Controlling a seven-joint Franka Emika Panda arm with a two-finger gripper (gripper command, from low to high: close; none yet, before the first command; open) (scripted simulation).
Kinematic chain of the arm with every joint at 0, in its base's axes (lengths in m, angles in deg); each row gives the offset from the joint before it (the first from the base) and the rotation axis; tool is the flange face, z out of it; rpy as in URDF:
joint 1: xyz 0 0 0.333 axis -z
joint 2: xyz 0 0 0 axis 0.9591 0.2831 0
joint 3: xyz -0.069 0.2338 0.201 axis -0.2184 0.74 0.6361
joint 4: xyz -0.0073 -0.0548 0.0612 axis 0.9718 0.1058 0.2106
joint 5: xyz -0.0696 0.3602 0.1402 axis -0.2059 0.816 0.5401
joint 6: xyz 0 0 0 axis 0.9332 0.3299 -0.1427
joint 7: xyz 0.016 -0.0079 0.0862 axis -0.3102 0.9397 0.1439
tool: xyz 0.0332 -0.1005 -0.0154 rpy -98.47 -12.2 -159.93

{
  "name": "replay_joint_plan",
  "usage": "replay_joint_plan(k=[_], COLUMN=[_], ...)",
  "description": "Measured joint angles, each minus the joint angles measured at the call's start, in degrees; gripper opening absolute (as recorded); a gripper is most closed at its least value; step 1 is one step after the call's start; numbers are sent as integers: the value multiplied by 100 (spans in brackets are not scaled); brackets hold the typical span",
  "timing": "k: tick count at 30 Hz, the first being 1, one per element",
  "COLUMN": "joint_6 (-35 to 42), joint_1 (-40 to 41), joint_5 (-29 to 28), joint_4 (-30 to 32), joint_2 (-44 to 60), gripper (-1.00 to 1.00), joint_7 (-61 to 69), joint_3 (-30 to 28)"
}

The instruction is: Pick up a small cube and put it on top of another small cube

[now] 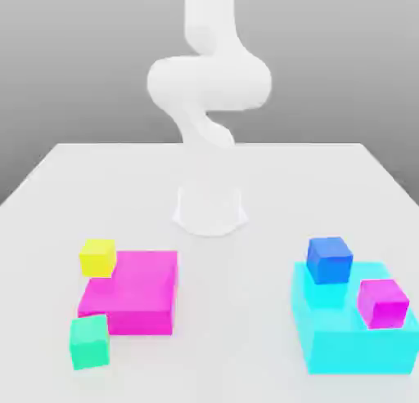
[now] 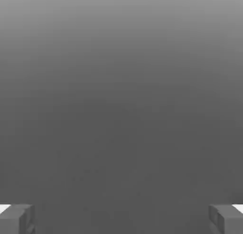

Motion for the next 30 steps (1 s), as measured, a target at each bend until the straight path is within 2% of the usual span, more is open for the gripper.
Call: replay_joint_plan(k=[10, 18, 24, 29, 30], joint_6=[-971, -1729, -2309, -3072, -3182], joint_1=[-90, 83, 527, 1072, 1149], joint_5=[79, 516, 908, 1538, 1621], joint_4=[594, 1059, 1375, 1226, 1198], joint_2=[2087, 3770, 5041, 6080, 6219], gripper=[0, 0, 0, 0, -100], joint_7=[1485, 2919, 4003, 4576, 4640], joint_3=[-985, -1573, -1555, -927, -831])
